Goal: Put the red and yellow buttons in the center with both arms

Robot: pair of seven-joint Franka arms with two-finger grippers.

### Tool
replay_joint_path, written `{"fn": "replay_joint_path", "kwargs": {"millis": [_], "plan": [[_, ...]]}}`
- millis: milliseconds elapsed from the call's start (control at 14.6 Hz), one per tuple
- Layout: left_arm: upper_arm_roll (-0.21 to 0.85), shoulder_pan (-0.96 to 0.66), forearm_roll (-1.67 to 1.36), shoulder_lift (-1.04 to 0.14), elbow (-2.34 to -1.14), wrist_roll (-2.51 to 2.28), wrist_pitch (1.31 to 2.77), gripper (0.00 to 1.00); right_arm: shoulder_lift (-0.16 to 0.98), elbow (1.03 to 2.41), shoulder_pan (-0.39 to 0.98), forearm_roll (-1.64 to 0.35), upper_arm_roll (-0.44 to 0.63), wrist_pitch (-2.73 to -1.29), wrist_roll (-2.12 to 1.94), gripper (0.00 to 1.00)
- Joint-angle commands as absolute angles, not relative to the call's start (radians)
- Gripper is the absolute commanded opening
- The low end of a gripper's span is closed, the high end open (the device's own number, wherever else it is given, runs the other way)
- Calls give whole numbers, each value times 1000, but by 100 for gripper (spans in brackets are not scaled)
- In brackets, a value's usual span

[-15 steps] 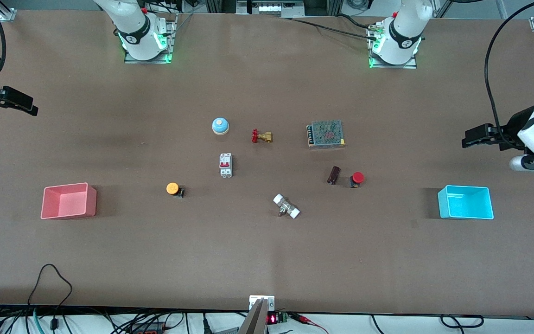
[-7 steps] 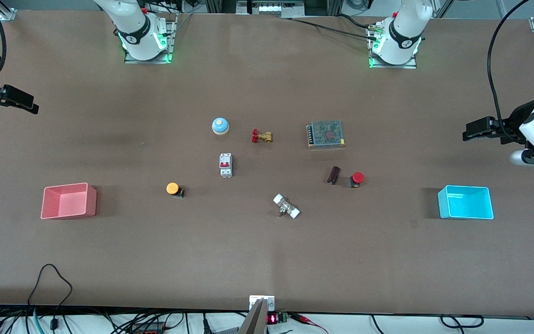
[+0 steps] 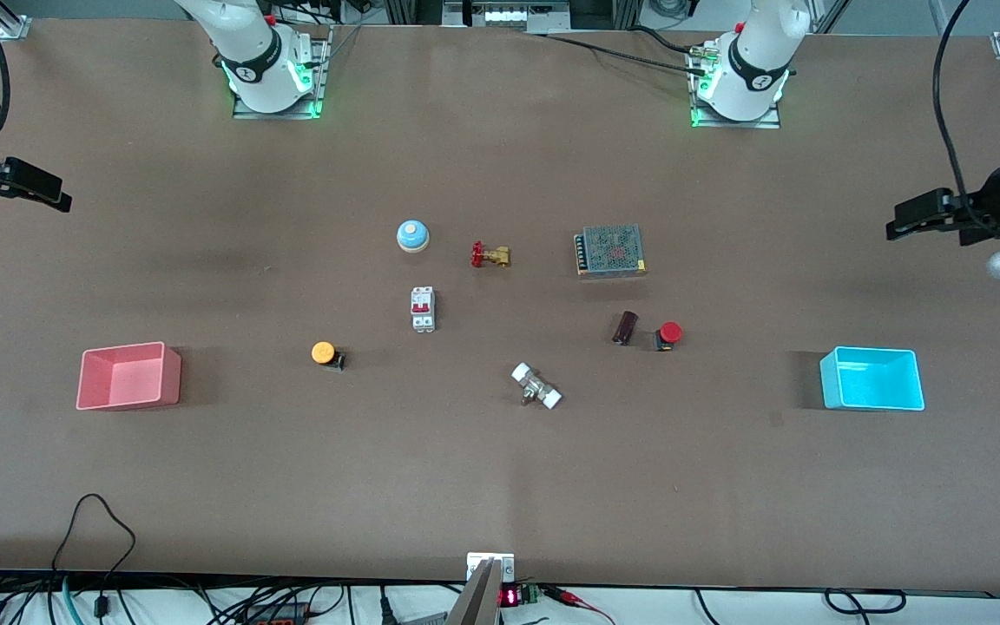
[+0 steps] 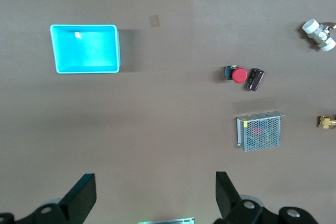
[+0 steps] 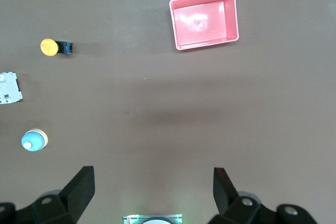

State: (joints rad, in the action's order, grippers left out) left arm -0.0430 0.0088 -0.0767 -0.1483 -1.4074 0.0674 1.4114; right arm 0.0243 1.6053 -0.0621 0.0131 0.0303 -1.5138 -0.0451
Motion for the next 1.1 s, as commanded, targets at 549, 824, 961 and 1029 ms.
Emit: {"fn": "replay_joint_path", "kwargs": {"millis": [549,824,961,1029], "plan": [[-20,18,-3,-17,-1474,74,1399,100,-6,1628,-75,11,18,-1506,-43,100],[-11,18,34,-9,-1473,68,1411,100,-6,1626,-75,11,18,-1499,-43,100],[-11,18,41,-9,-1470,29,1422,100,-6,1626,-75,11,18,-1499,-43,100],[-12,18,35,-9,-1467,-1,1427,100,-6,1626,-75,11,18,-1499,-43,100]]}}
